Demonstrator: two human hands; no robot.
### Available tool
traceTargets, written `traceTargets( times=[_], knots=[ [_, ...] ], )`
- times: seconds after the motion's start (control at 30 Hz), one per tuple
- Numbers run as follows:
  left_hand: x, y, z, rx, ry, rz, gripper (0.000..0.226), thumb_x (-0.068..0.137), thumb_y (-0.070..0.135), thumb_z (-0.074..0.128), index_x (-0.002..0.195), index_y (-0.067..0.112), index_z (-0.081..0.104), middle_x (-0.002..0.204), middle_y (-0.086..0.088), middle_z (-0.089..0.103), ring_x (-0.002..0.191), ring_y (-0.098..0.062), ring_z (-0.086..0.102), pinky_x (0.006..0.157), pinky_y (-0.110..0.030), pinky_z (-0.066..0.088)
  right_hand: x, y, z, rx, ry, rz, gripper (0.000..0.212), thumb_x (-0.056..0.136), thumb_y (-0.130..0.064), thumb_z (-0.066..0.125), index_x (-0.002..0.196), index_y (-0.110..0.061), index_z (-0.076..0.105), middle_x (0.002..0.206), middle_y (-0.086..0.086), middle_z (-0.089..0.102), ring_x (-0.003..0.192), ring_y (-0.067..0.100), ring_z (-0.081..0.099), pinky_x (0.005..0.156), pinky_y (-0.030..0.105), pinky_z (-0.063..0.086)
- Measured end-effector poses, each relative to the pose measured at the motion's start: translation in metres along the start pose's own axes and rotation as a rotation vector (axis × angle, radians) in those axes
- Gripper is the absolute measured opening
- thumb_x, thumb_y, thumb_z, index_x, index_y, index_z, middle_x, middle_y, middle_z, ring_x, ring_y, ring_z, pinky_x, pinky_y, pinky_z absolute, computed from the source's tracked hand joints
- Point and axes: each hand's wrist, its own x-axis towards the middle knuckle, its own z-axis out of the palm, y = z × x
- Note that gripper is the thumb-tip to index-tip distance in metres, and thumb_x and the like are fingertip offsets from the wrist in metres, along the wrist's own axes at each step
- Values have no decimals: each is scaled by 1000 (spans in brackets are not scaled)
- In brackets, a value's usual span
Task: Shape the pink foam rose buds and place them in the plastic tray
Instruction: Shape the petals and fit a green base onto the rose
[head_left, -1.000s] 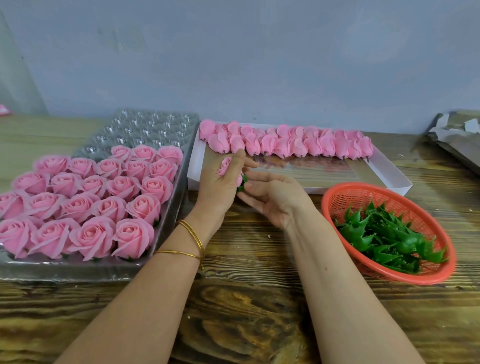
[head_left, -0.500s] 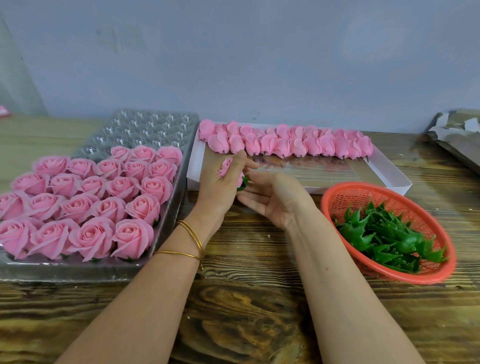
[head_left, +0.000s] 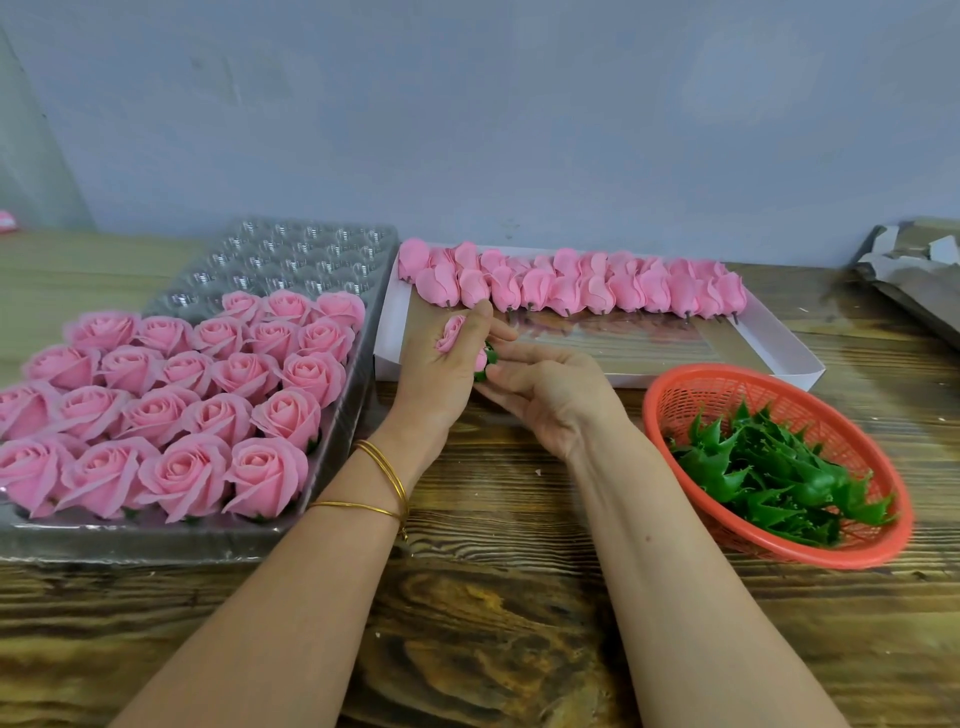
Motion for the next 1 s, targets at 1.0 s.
traceTargets(
  times=[1.0],
  knots=[
    [-3,6,-2,-34,-58,-88,34,99,39,49,97,19,75,95,2,75,97,-12,68,87,-25,52,-5,-6,0,96,-159,203,19,97,3,46,96,-2,65,77,13,72,68,20,72,73,33,60]
  ],
)
